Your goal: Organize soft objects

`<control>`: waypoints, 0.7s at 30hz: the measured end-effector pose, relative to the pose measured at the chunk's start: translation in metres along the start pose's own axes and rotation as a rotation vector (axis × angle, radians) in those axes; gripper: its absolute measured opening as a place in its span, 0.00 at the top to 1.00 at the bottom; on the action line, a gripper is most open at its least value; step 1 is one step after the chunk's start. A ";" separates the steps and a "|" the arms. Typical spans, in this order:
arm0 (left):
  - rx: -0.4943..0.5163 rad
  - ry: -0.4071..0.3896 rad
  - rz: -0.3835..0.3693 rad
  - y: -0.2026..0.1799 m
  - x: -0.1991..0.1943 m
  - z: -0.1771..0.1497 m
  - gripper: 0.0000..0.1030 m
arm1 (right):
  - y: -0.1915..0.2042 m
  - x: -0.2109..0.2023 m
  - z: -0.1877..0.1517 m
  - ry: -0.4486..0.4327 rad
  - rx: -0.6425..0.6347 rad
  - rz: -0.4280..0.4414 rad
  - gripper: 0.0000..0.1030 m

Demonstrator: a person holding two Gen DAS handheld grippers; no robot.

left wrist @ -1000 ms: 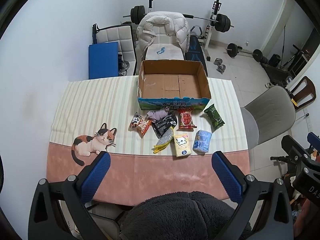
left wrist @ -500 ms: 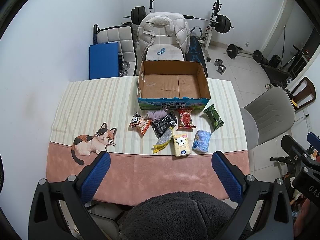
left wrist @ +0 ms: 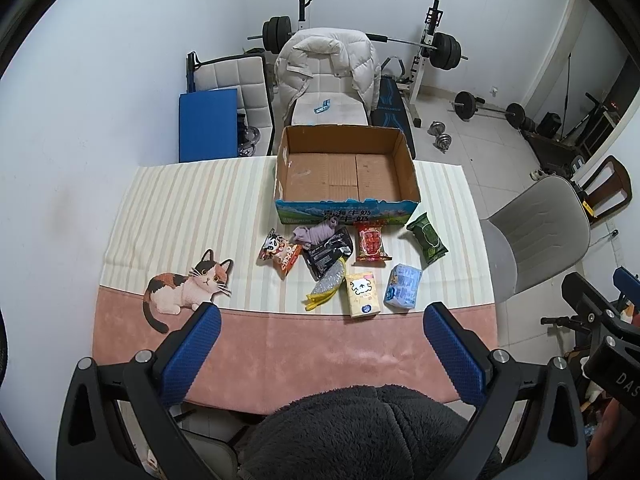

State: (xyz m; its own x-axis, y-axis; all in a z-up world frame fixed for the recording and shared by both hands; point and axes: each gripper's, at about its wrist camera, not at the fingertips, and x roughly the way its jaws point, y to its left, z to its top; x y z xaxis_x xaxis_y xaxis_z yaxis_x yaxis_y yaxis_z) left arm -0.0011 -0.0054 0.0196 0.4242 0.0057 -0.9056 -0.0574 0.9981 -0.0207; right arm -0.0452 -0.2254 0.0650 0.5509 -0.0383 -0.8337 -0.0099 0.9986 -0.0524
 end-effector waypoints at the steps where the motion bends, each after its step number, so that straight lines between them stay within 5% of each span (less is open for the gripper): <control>1: 0.000 -0.001 0.000 0.000 0.000 0.000 0.00 | 0.000 0.000 0.000 -0.002 0.002 -0.001 0.00; 21: -0.008 -0.008 0.003 0.001 -0.001 0.000 0.00 | 0.001 0.000 0.001 -0.018 0.010 0.000 0.00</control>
State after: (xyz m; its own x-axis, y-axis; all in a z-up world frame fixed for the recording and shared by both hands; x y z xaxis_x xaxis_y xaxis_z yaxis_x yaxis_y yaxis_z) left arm -0.0013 -0.0044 0.0205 0.4314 0.0096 -0.9021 -0.0662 0.9976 -0.0210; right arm -0.0443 -0.2246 0.0650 0.5662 -0.0377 -0.8234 -0.0020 0.9989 -0.0471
